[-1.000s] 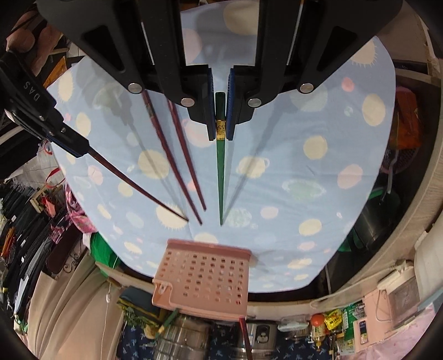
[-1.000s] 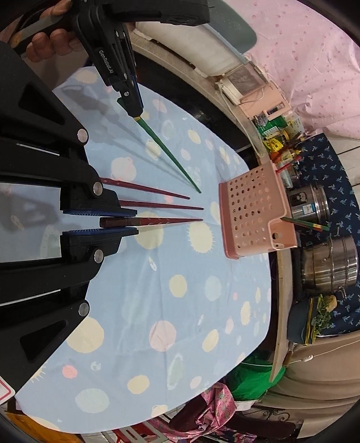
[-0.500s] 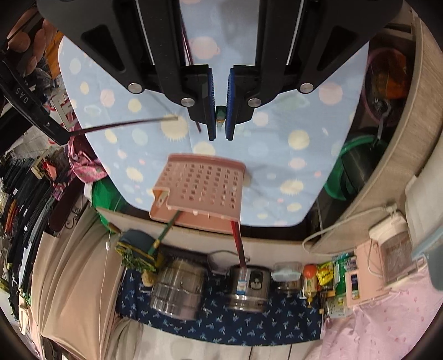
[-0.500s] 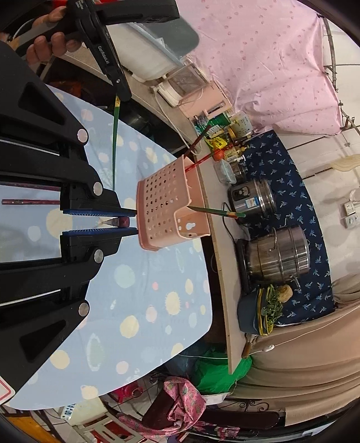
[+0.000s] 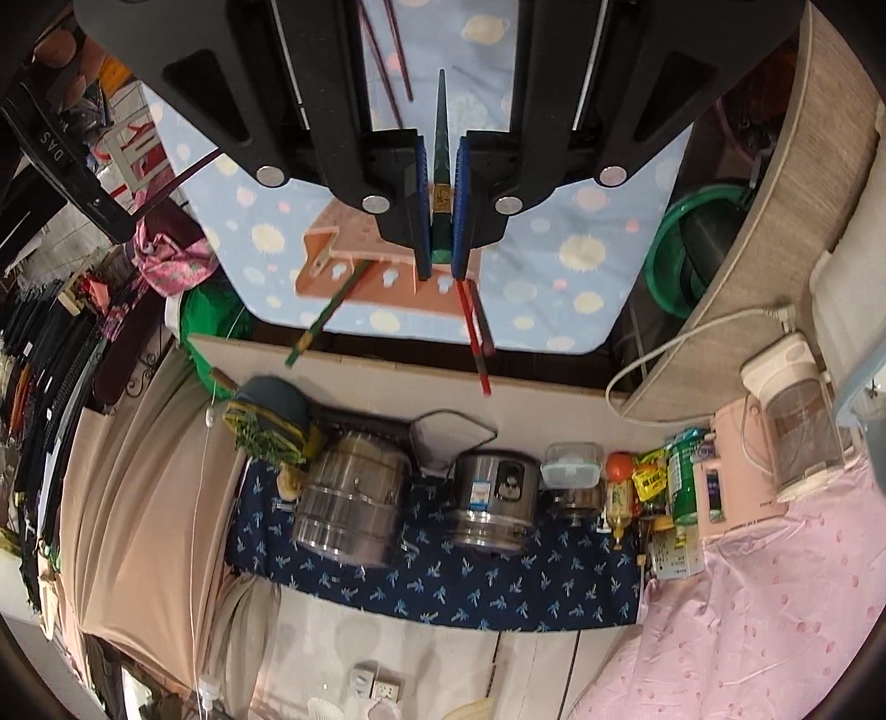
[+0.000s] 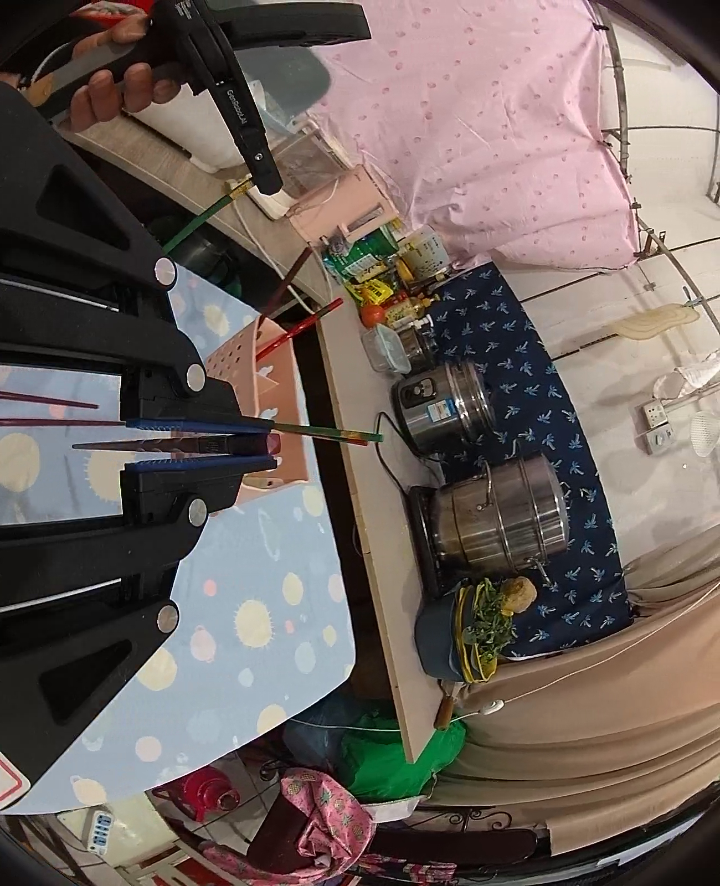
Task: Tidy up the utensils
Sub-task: 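Lift both held chopsticks up and carry them over the pink basket, then open both tools to drop the chopsticks into the pink basket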
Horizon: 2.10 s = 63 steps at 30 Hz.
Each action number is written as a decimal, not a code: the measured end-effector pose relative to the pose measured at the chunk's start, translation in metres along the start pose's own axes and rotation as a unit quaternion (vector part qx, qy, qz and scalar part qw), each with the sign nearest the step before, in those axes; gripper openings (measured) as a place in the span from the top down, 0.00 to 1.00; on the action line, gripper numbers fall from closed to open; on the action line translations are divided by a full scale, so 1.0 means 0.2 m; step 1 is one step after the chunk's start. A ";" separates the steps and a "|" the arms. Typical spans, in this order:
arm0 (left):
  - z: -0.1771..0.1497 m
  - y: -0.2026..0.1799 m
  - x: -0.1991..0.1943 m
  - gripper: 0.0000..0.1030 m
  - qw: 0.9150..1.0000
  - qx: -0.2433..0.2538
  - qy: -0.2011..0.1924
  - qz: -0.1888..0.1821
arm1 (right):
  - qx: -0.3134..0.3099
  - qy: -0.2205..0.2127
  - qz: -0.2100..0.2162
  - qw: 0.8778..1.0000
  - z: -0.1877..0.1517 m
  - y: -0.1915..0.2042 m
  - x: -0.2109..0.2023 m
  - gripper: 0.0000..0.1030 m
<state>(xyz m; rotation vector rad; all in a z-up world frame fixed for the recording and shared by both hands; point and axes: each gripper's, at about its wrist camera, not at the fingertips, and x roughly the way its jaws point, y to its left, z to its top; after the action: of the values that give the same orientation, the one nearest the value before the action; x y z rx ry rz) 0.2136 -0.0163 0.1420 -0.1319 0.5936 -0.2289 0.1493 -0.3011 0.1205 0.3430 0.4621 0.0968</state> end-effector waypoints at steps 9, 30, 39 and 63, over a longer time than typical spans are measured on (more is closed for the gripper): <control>0.34 -0.05 -0.07 0.94 0.997 -0.007 -0.075 -0.020 | 0.026 -0.068 0.033 0.997 0.33 0.03 0.03 0.93; 0.48 0.00 0.33 0.94 0.998 -0.008 -0.064 0.010 | 0.028 -0.016 0.021 0.999 0.36 0.07 0.56 0.93; 0.41 0.02 0.45 0.94 0.999 -0.010 -0.037 0.012 | 0.024 0.014 0.014 1.000 0.27 0.06 0.66 0.93; 0.30 0.03 0.38 0.66 0.999 -0.011 -0.032 0.028 | 0.015 0.019 0.005 1.000 0.20 0.07 0.56 0.79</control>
<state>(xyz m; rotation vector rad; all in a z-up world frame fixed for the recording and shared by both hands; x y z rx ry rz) 0.3092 -0.0268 0.1489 -0.1425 0.5354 -0.1645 0.2674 -0.2816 0.1112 0.3729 0.4996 0.1071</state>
